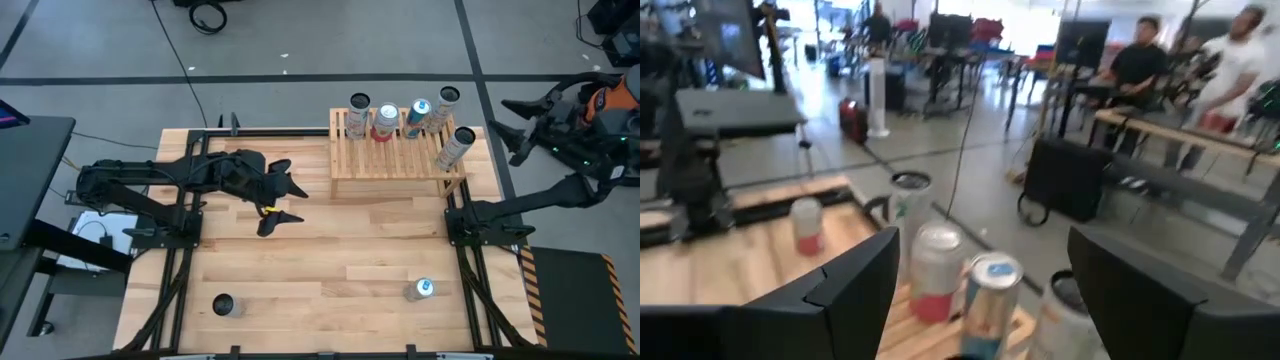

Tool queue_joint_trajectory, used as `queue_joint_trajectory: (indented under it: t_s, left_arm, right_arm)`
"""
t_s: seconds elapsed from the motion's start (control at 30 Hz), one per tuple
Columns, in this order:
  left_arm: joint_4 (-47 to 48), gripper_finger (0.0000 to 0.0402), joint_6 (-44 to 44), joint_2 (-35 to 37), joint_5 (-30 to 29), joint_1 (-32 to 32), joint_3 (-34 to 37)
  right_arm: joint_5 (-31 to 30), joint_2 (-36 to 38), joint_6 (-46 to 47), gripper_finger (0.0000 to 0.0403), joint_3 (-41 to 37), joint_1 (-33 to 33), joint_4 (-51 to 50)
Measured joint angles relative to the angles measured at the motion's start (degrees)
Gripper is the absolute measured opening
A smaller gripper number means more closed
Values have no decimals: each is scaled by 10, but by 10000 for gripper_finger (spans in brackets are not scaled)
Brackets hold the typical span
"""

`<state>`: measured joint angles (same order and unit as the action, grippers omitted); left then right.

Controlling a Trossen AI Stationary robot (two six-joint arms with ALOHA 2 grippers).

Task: Place canned beverage on shelf
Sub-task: Put the top white-yellow soda can on the shelf aligned with the other white-yellow soda can

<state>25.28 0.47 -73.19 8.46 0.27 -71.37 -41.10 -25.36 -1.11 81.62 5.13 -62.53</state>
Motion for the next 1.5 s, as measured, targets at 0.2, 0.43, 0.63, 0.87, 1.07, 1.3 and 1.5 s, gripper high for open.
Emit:
queue_joint_trajectory:
  t_s: [0.2,0.43,0.63,0.87,1.07,1.3,1.5]
  left_arm:
    - [0,300,-4,0,28,0,0]
    - [3,300,-14,0,39,-1,0]
    - [3,300,-10,0,39,2,0]
    - [3,300,-13,0,38,3,0]
    - [3,300,-27,0,38,3,0]
    - [3,300,-28,0,38,3,0]
    - [8,300,-28,0,38,3,0]
  right_arm:
    - [29,-11,84,297,0,0,-80]
    - [17,-12,153,297,-22,0,-112]
    - [12,-13,177,297,-62,0,-133]
    - [-35,-21,176,297,-78,0,-123]
    - [-43,-21,195,297,-76,0,-141]
    - [-43,-21,231,297,-105,0,-162]
    - [-43,-21,259,297,-108,0,-156]
